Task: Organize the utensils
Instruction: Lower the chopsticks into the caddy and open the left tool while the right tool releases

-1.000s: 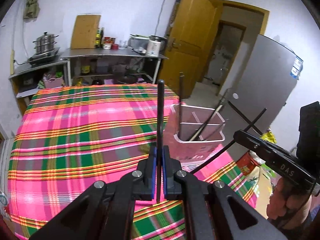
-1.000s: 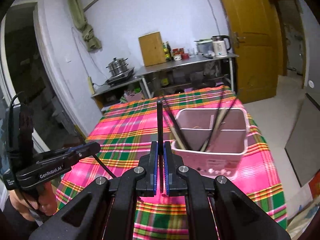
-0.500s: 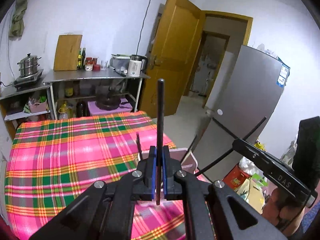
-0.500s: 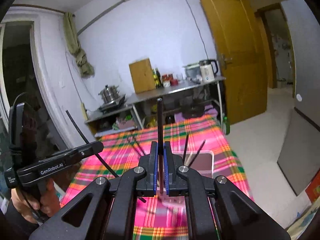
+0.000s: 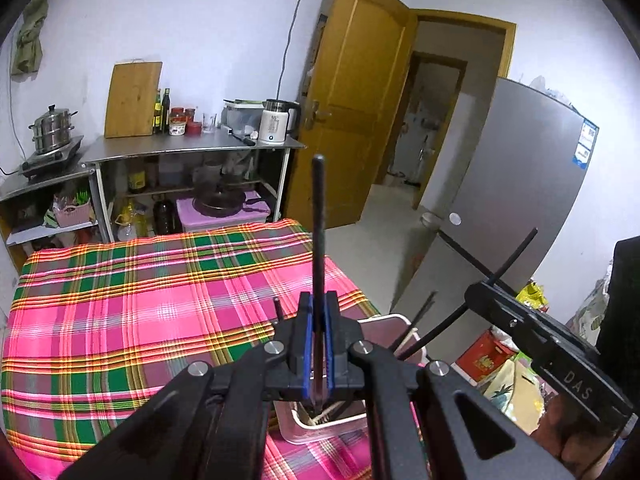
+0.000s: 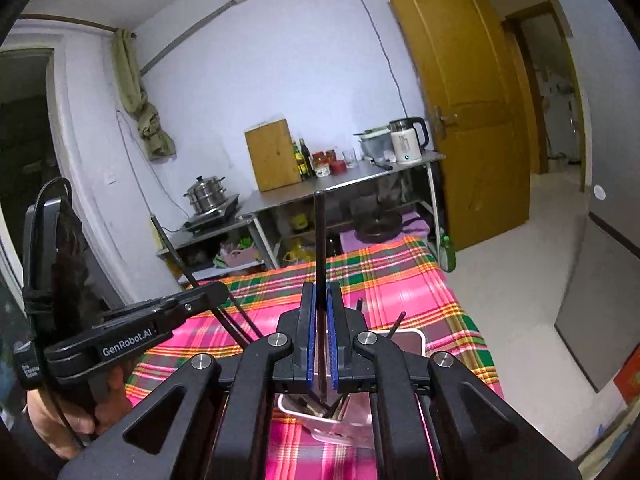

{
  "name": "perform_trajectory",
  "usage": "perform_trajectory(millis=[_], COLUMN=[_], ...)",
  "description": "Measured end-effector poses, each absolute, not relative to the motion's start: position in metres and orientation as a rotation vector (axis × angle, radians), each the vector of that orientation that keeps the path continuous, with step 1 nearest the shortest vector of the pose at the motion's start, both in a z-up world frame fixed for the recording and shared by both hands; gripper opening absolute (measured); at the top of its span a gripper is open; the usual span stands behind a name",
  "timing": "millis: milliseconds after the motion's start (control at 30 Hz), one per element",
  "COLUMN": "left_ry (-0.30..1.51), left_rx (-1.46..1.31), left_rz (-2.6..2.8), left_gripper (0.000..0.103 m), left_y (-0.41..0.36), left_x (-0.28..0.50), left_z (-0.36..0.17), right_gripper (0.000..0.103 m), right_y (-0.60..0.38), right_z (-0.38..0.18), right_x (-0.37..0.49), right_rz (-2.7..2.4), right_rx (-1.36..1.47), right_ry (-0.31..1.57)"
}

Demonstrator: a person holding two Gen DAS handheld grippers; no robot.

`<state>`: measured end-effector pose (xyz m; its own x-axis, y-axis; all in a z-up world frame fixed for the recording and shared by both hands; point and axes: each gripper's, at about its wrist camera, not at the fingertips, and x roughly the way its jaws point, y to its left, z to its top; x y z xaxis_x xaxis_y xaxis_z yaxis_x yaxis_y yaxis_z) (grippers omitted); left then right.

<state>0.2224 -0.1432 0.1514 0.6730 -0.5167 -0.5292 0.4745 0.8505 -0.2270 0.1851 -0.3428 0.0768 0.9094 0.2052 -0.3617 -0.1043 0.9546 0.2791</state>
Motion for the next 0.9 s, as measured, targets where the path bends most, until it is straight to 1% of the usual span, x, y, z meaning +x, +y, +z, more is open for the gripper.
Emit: perform_trajectory(millis=[433, 667, 733, 800, 833, 900], left_ry=[0.666, 0.663, 0.664, 0.666, 0.660, 0.638], left_rx=[-0.022, -0.018, -0.008, -0.006, -0.004, 0.007], left_rz=[-0.570, -0.574, -0.576, -0.589, -0.593, -0.587], left_gripper=[0.006, 0.006, 0.009, 0.021, 0.023, 0.035], left_y=[-0.154, -0.154, -0.156, -0.158, -0.159, -0.159], left_x=[0.231, 0.230, 0.229, 0.227, 0.225, 0.220], left_z=[0.106, 0.103, 0.104, 0.105, 0.107, 0.112], right_gripper=[0.005, 0.005, 0.005, 0.005, 0.005, 0.007], right_y=[-0.339, -0.337, -0.337, -0.338, -0.336, -0.337], right_z=[0.034, 0.020, 0.020, 0.022, 0.022, 0.026], right_x=[0.202, 0.208, 0.209, 0.209, 0.210, 0.207], right_rz=[0.145, 0.148, 0.151, 0.154, 0.152, 0.146], right_rx=[0.251, 0.244, 0.249, 0.248, 0.243, 0.232], right_ry=[0.475, 0.522, 0.527, 0.541, 0.546, 0.542])
